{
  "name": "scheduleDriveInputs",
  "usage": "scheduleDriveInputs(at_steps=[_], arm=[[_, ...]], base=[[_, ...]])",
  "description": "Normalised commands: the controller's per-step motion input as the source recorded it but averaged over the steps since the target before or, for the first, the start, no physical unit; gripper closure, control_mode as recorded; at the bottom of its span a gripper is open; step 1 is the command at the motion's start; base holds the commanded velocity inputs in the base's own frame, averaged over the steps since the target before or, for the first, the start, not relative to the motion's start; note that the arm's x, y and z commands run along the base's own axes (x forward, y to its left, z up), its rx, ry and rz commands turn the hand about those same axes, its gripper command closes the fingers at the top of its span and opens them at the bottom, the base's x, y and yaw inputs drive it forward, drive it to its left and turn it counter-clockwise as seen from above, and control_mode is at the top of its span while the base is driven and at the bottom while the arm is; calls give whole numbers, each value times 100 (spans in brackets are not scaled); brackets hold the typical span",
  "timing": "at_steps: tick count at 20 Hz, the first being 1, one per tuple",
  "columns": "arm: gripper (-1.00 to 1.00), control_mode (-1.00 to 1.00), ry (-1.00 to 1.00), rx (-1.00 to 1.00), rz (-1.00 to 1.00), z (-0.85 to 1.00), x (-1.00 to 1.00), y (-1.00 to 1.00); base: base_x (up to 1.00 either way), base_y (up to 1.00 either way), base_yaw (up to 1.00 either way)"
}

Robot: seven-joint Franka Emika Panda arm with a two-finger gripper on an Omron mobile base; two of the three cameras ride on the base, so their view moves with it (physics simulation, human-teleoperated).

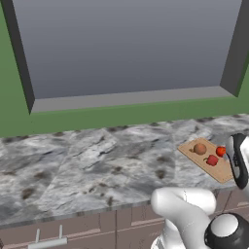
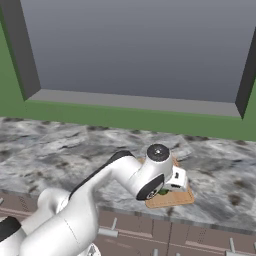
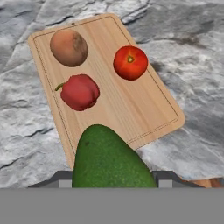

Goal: Place the avocado, onion, tomato, and bell pepper on the cutting board.

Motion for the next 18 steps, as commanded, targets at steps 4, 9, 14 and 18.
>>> scheduleDriveInputs(at_steps=[4, 9, 14, 18], arm=[[100, -100, 0, 0, 0, -3, 24, -1], [100, -100, 0, 0, 0, -24, 22, 0], [100, -100, 0, 0, 0, -27, 15, -5], [100, -100, 0, 0, 0, -19, 9, -10]], base=[[0, 0, 0], [0, 0, 0], [0, 0, 0], [0, 0, 0]])
